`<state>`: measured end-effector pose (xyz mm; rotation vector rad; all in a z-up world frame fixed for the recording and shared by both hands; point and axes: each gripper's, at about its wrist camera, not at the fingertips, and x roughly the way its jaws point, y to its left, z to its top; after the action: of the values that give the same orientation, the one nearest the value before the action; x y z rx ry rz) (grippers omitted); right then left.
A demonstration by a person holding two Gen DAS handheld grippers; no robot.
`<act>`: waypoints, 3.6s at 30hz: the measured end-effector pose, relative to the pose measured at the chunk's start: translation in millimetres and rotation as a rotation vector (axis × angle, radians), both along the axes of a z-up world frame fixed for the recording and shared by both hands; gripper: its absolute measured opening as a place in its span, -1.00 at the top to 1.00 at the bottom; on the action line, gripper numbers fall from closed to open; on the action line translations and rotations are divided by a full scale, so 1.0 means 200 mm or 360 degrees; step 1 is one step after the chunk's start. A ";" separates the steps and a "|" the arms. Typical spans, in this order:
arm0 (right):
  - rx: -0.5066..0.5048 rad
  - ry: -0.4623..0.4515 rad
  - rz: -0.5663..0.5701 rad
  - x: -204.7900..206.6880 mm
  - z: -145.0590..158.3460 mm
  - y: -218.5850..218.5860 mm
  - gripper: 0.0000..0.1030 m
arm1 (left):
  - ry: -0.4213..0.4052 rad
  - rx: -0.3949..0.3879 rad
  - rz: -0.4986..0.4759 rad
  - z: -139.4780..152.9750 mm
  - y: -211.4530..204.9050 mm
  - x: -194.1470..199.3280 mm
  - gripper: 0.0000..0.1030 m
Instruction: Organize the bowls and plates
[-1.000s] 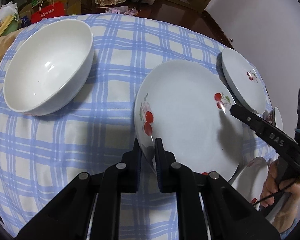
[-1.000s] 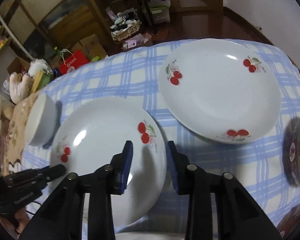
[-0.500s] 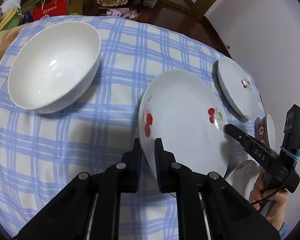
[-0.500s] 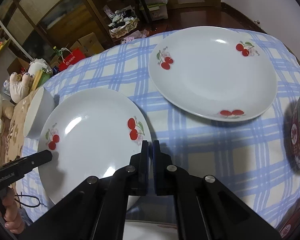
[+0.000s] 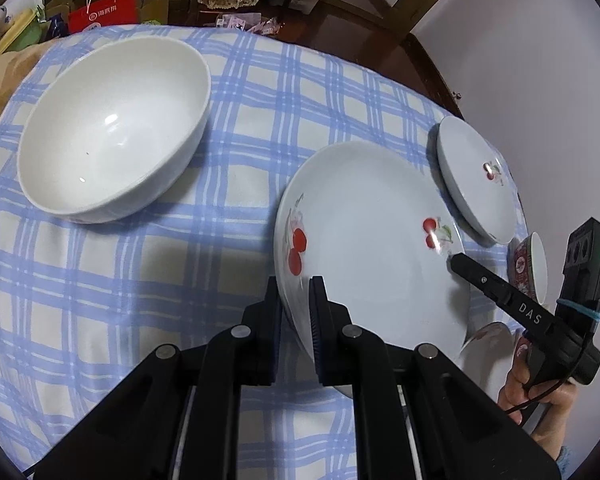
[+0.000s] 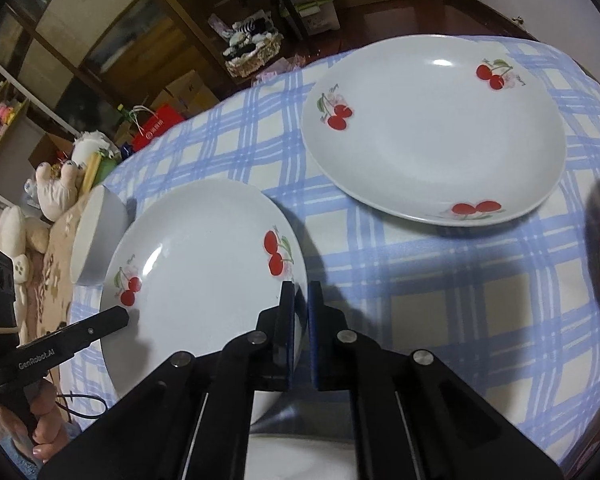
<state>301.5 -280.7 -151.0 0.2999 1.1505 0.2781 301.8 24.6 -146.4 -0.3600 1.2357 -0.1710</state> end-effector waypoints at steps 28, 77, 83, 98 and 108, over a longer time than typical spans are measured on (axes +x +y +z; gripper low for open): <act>-0.0069 -0.0287 -0.0176 -0.66 0.48 -0.23 0.86 | -0.0250 -0.0034 -0.0253 0.42 -0.21 -0.48 0.76; -0.0272 -0.0157 -0.0412 -0.94 0.11 -0.43 0.85 | 0.0087 0.0135 -0.0485 -0.02 -0.54 -0.51 0.76; -0.0249 -0.0140 -0.0423 -0.94 0.10 -0.43 0.85 | 0.0100 0.0106 -0.0473 -0.03 -0.53 -0.51 0.76; -0.0461 -0.0185 -0.0314 -0.94 0.12 -0.32 0.80 | 0.0090 0.0178 -0.0479 -0.02 -0.54 -0.49 0.71; -0.0399 -0.0184 -0.0344 -0.96 0.12 -0.35 0.80 | 0.0123 0.0151 -0.0477 -0.03 -0.54 -0.49 0.70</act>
<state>109.3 -350.5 -126.0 0.1820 1.0165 -0.0391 202.9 -83.2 -152.7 -0.0979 1.3653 -0.3564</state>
